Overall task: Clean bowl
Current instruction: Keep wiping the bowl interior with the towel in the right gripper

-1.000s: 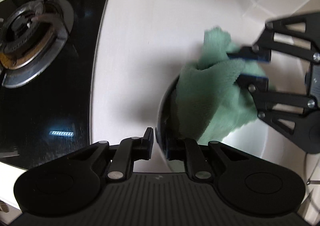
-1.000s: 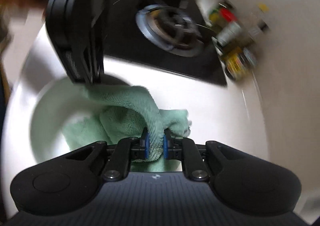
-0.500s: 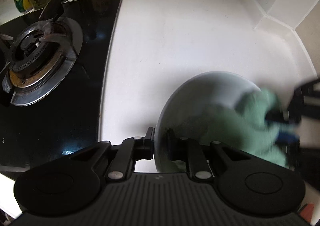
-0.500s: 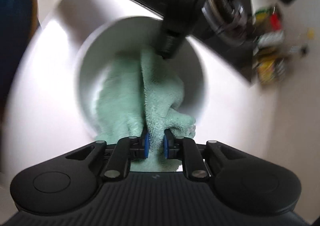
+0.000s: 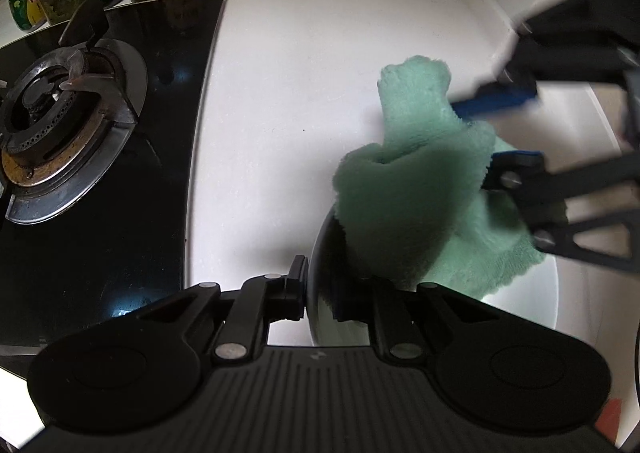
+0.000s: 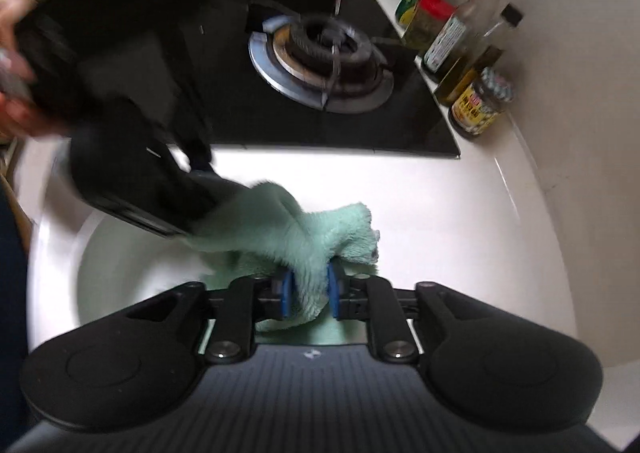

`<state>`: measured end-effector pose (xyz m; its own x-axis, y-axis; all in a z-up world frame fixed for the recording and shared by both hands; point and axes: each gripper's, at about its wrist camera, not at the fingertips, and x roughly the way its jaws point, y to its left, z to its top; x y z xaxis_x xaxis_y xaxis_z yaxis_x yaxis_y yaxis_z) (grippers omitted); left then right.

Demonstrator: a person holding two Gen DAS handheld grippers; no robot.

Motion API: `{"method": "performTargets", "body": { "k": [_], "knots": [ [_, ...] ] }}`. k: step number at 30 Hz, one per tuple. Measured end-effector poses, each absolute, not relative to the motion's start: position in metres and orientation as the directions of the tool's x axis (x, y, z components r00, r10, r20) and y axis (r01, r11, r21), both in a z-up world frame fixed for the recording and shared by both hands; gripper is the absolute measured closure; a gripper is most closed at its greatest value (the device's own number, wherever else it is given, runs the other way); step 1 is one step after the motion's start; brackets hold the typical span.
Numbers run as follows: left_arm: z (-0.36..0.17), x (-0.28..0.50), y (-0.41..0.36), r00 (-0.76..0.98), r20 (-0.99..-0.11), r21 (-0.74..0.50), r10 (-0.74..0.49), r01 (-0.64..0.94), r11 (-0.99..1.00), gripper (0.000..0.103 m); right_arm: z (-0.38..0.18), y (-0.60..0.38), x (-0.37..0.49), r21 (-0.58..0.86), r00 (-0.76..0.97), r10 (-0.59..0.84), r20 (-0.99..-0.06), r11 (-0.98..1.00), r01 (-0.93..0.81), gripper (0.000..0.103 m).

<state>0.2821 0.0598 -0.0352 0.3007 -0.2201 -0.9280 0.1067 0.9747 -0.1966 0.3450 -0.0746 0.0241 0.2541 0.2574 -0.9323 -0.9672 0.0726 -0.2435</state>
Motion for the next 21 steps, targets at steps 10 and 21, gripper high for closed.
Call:
{"method": "performTargets", "body": {
  "k": [10,21],
  "knots": [
    [-0.037,0.283,0.066,0.286,-0.927,-0.223,-0.242,0.099,0.970,0.092,0.069,-0.087,0.320,-0.266,0.243,0.213,-0.946,-0.089,-0.960,0.073],
    [-0.038,0.282,0.065,0.284,-0.930,-0.209,-0.234,0.116,0.971,0.093,0.028,-0.060,0.319,-0.262,0.221,0.289,-0.932,-0.109,-0.959,0.073]
  ]
}}
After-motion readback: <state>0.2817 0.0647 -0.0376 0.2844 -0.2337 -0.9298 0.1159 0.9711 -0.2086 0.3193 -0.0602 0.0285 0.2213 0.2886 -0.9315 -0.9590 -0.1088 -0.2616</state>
